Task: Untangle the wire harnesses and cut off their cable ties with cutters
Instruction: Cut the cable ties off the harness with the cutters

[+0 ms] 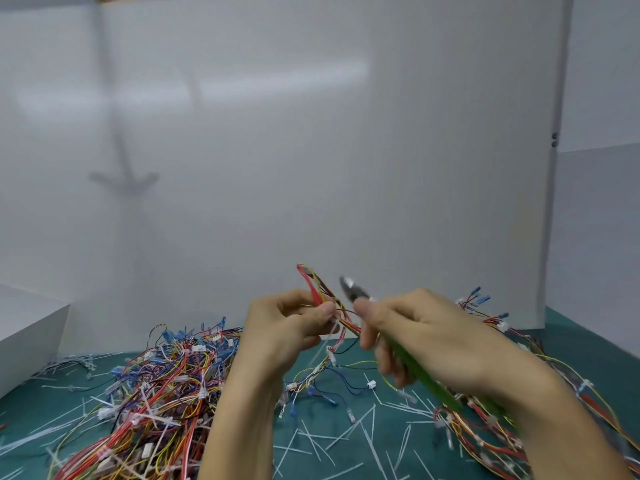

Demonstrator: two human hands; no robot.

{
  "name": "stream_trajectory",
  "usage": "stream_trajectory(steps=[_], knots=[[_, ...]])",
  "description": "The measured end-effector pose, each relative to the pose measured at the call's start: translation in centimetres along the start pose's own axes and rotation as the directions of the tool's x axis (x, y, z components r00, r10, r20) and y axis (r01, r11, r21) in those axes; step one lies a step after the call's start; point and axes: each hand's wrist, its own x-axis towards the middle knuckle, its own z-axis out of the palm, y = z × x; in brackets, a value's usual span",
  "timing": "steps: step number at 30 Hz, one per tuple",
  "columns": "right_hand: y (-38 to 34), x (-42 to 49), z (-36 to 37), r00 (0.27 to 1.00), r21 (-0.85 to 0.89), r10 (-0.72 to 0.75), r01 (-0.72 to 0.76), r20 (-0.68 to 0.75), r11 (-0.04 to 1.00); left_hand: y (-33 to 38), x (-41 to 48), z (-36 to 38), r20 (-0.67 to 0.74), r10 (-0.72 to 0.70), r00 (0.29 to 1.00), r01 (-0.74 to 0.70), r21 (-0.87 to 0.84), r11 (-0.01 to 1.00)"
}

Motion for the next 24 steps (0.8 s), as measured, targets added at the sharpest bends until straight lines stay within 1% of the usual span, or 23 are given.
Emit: stream_trajectory(steps=[1, 2, 5, 7, 9, 13, 24], knots=[[0.1, 0.0, 0.1, 0.998, -0.079, 0.022, -0.018, 0.056, 0.997, 0.0, 0.0, -0.1, -0.024, 0.008, 1.0, -0.008, 0.005, 1.0], [0.3, 0.0, 0.3, 0.996, -0.148, 0.036, -0.024, 0.08, 0.989, 0.0, 0.1, -0.2, -0.044, 0.014, 0.999, -0.014, -0.001, 1.0], [0.8, 0.3, 0.9, 0.994, -0.264, 0.061, -0.036, 0.086, 0.964, 0.1, 0.0, -0.3, -0.071, 0.034, 0.997, -0.036, -0.023, 0.999], [0.8, 0.4, 1.1, 0.995, -0.362, 0.058, -0.025, 0.08, 0.932, 0.1, 0.0, -0.3, -0.08, 0.048, 0.996, -0.049, -0.012, 0.999], [0.9, 0.4, 1.2, 0.997, -0.421, 0.053, -0.024, 0.058, 0.907, 0.1, 0.0, -0.3, -0.085, 0.061, 0.994, -0.061, 0.007, 0.998], [0.9, 0.4, 1.1, 0.998, -0.459, 0.057, -0.037, 0.03, 0.888, 0.2, 0.0, -0.3, -0.07, 0.08, 0.994, -0.078, 0.031, 0.996], [1.0, 0.6, 1.0, 0.998, -0.484, 0.07, -0.061, -0.001, 0.873, 0.3, -0.2, -0.4, -0.031, 0.102, 0.994, -0.1, 0.062, 0.993]])
